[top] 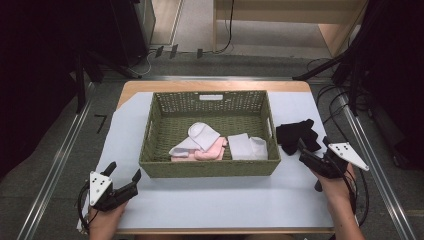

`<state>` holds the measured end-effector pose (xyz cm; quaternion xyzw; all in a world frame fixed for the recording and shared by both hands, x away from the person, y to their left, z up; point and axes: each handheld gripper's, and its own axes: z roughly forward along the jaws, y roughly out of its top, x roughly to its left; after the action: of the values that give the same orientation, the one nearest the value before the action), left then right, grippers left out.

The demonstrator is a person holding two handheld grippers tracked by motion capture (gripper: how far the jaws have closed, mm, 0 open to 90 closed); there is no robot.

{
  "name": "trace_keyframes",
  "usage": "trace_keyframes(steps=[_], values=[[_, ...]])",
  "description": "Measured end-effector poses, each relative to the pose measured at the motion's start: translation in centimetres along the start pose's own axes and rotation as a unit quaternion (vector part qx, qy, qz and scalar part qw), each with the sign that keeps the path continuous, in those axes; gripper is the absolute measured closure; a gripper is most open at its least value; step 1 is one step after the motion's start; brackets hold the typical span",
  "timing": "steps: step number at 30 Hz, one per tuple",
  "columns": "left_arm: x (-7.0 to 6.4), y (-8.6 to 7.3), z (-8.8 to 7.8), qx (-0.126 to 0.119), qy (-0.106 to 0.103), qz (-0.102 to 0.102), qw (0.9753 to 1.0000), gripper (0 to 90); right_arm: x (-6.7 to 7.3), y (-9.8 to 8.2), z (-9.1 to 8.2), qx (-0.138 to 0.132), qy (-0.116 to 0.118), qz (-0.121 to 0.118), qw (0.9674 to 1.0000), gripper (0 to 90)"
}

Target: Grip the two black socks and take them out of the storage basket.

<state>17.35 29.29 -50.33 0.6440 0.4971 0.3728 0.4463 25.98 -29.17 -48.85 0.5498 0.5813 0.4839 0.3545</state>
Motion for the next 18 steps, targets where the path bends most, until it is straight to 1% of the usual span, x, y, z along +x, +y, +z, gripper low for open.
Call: trace_keyframes(steps=[1, 2, 4, 5, 6, 8, 9, 10, 11, 13, 14, 16, 18], values=[[0.0, 0.0, 0.0, 0.000, 0.000, 0.000, 1.0000, 15.5, -0.1, -0.3, -0.1, 0.002, -0.002, -0.001, 1.0000, 13.5], [0.0, 0.0, 0.0, -0.001, 0.000, 0.000, 1.0000, 15.6, -0.5, -1.2, -0.6, 0.009, -0.007, -0.003, 0.9999, 11.9], [0.0, 0.0, 0.0, -0.001, 0.000, -0.001, 1.0000, 15.6, -0.6, -1.3, -0.7, 0.009, -0.009, -0.003, 0.9999, 11.7], [0.0, 0.0, 0.0, -0.001, 0.000, -0.001, 1.0000, 15.6, -0.9, -2.0, -1.2, 0.014, -0.012, -0.002, 0.9998, 9.4], [0.0, 0.0, 0.0, -0.001, -0.001, -0.001, 1.0000, 15.6, -0.9, -2.0, -1.2, 0.014, -0.012, -0.002, 0.9998, 9.4], [0.0, 0.0, 0.0, -0.002, 0.000, -0.001, 1.0000, 15.6, -1.0, -2.4, -1.8, 0.015, -0.013, -0.005, 0.9998, 6.4], [0.0, 0.0, 0.0, -0.003, 0.000, -0.001, 1.0000, 15.5, -1.0, -2.8, -2.5, 0.015, -0.012, -0.011, 0.9998, 2.7], [0.0, 0.0, 0.0, -0.003, 0.000, -0.001, 1.0000, 15.6, -1.0, -2.8, -2.5, 0.015, -0.012, -0.011, 0.9998, 2.7], [0.0, 0.0, 0.0, -0.003, 0.000, -0.001, 1.0000, 15.6, -1.1, -2.9, -2.8, 0.014, -0.011, -0.016, 0.9997, 1.4], [0.0, 0.0, 0.0, -0.002, 0.000, 0.000, 1.0000, 15.6, -1.3, -3.5, -3.9, 0.013, -0.014, -0.035, 0.9992, 0.0], [0.0, 0.0, 0.0, -0.002, 0.000, 0.000, 1.0000, 15.6, -1.3, -3.5, -3.9, 0.013, -0.014, -0.035, 0.9992, 0.0], [0.0, 0.0, 0.0, -0.003, 0.001, 0.000, 1.0000, 15.5, -1.6, -3.8, -4.5, 0.010, -0.019, -0.033, 0.9992, 0.0], [-0.1, 0.0, -0.1, -0.005, 0.004, 0.000, 1.0000, 15.6, -2.1, -4.0, -5.2, 0.006, -0.021, -0.023, 0.9995, 0.0]])
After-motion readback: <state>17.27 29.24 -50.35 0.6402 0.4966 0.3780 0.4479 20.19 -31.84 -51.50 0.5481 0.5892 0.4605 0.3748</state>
